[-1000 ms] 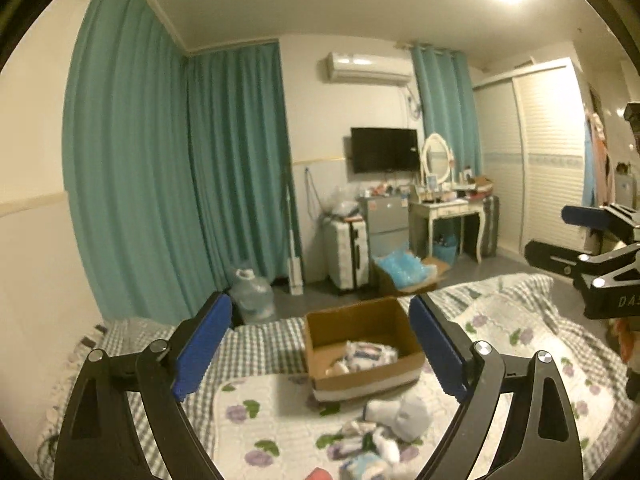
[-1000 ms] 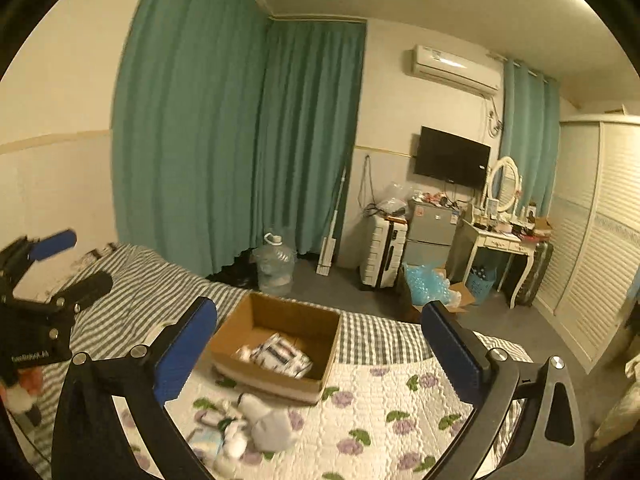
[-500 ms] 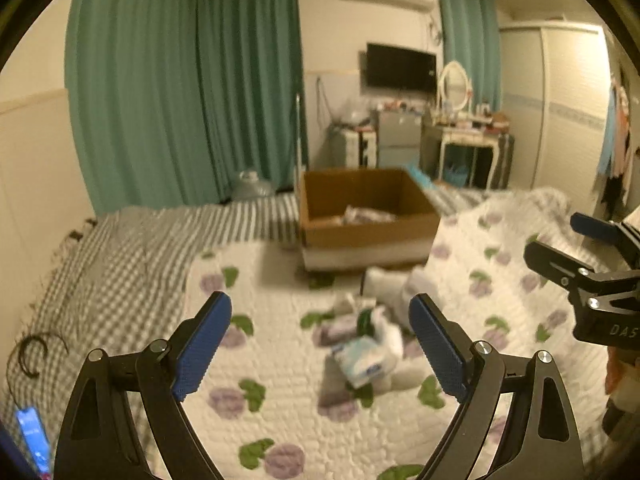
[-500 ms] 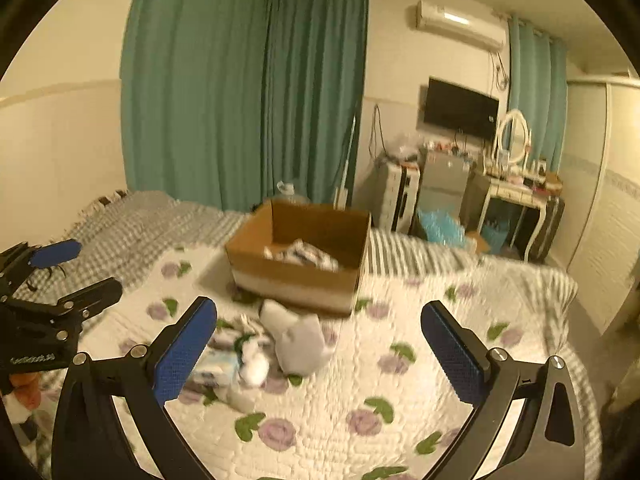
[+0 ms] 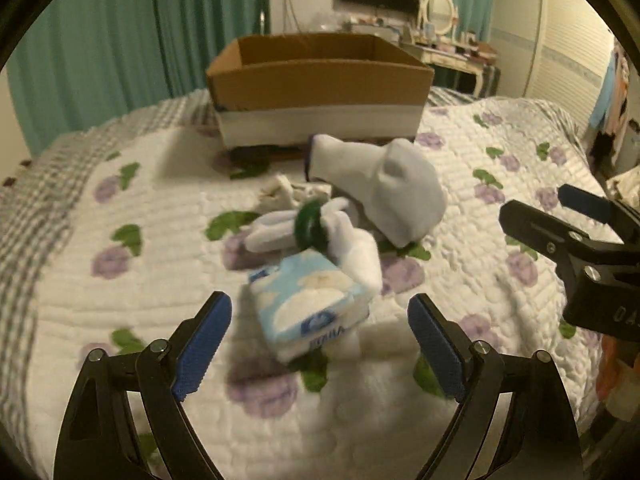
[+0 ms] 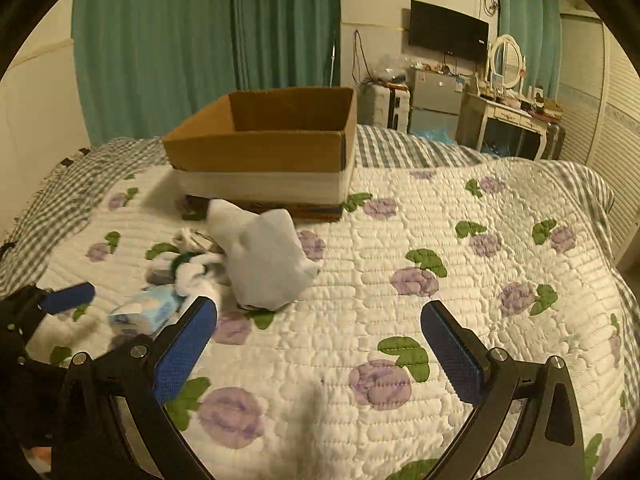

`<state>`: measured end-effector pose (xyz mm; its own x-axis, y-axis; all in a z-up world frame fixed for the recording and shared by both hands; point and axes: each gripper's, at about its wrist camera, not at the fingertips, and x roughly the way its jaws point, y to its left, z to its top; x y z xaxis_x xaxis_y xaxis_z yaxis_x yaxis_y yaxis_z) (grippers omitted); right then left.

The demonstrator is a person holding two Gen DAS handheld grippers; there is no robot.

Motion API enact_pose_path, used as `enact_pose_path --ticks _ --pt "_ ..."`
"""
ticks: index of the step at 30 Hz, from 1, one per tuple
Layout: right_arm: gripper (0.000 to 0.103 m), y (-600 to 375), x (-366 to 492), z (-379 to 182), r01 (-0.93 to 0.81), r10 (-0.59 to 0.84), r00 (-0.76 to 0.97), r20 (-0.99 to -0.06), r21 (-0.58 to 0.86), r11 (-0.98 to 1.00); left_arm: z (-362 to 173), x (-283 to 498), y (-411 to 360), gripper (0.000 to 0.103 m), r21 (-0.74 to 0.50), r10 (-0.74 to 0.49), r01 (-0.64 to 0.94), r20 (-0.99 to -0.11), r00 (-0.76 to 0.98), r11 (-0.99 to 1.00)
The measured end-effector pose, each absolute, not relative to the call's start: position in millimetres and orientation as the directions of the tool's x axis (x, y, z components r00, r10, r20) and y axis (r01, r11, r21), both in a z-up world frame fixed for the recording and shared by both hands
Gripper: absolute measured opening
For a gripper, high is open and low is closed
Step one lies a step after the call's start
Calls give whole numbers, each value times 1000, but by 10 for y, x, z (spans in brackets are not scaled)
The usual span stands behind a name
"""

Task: Organize soft objects
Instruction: 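Grasp the blue-white tissue pack with the left tool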

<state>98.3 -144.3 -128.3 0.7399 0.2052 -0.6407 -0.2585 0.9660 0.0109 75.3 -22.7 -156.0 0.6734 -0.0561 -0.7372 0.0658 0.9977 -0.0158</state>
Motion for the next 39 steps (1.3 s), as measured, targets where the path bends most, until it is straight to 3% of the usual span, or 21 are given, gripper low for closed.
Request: enact_pose_path --ticks 3,5,7,9,15,23,28,32,35,39 --pt "103 -1462 1046 -1336 -246 191 736 -650 6 969 -1640 882 -197 88 -20 -77 93 -744 664 995" --pt "103 -1477 1076 -1363 -238 190 732 -655 15 971 -1690 922 -134 77 -55 -104 95 -751 652 994" --pt "103 -1489 1088 -1374 -229 186 730 -657 21 973 -1714 916 -39 76 -110 -138 84 -746 652 990" --pt "103 -1474 1090 -1390 -219 168 733 -660 6 976 -1715 890 23 68 -142 -164 88 -736 656 986" --pt "103 -1363 1029 -1408 -208 140 737 -661 -25 978 -1634 745 146 55 -192 -228 128 -708 668 973" --pt "103 -1018 906 -1422 -286 201 716 -668 -18 958 -1388 489 484 54 -140 -150 74 -677 721 987" --pt "103 -704 840 -1490 -375 273 670 -690 2 927 -1429 459 669 54 -30 -39 25 -690 723 999" --pt "102 -422 854 -1630 -435 302 623 -722 1 901 -1427 467 722 54 -49 -59 36 -677 734 998" --pt "94 -271 864 -1717 -452 302 610 -732 -9 892 -1439 458 677 54 -26 -56 53 -673 738 998" --pt "69 -172 880 -1835 -475 304 578 -757 -9 880 -1471 486 658 54 -24 -61 61 -679 731 998"
